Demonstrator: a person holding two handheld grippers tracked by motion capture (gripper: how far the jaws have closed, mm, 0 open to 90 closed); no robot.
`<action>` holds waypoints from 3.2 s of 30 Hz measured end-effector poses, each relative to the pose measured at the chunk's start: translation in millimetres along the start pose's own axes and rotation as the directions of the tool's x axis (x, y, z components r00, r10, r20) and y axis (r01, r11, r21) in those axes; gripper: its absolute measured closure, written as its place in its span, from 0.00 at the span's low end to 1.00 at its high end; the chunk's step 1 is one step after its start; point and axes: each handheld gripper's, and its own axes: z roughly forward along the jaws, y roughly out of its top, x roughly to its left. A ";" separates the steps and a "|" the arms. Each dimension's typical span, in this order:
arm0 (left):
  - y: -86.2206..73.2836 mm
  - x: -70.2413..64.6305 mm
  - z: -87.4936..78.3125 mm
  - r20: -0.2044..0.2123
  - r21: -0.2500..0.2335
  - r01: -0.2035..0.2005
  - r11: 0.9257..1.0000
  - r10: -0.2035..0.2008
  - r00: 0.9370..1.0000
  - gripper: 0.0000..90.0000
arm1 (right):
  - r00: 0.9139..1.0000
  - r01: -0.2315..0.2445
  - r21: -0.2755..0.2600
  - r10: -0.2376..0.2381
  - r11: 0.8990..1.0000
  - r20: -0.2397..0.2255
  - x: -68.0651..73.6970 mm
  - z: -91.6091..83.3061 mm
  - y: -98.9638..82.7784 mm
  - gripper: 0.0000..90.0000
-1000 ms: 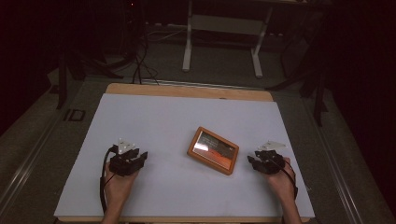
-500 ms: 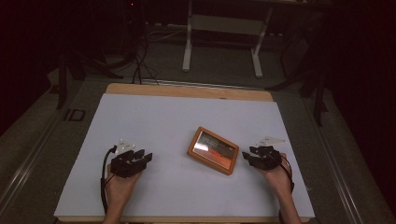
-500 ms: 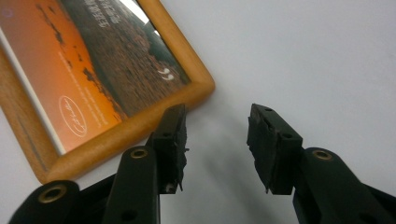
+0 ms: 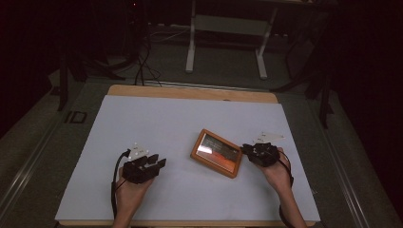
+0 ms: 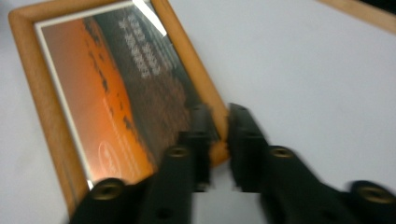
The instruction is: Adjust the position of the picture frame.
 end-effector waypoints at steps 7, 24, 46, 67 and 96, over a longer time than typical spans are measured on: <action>6.3 -21.2 13.8 0.052 0.024 -0.036 0.999 0.035 0.998 0.67 | 1.000 0.003 -0.001 -0.003 1.000 0.018 -4.2 16.3 10.4 1.00; 19.4 -50.2 54.0 0.119 0.070 -0.051 0.996 0.042 0.992 0.56 | 0.999 -0.015 0.059 0.013 0.998 0.034 -18.3 45.6 12.4 1.00; 33.5 -39.6 92.6 0.188 0.100 0.129 0.987 -0.146 0.971 0.39 | 1.000 0.021 0.079 -0.019 0.997 -0.025 -13.5 49.3 17.4 1.00; 39.7 -32.6 99.6 0.226 0.159 0.161 0.974 -0.194 0.955 0.47 | 0.998 0.045 0.074 -0.042 0.996 -0.040 -12.6 44.0 20.1 1.00; 31.4 -7.4 120.2 0.372 0.316 0.155 0.936 -0.273 0.887 0.53 | 0.961 0.105 0.100 -0.075 0.989 -0.268 0.4 49.1 44.7 0.49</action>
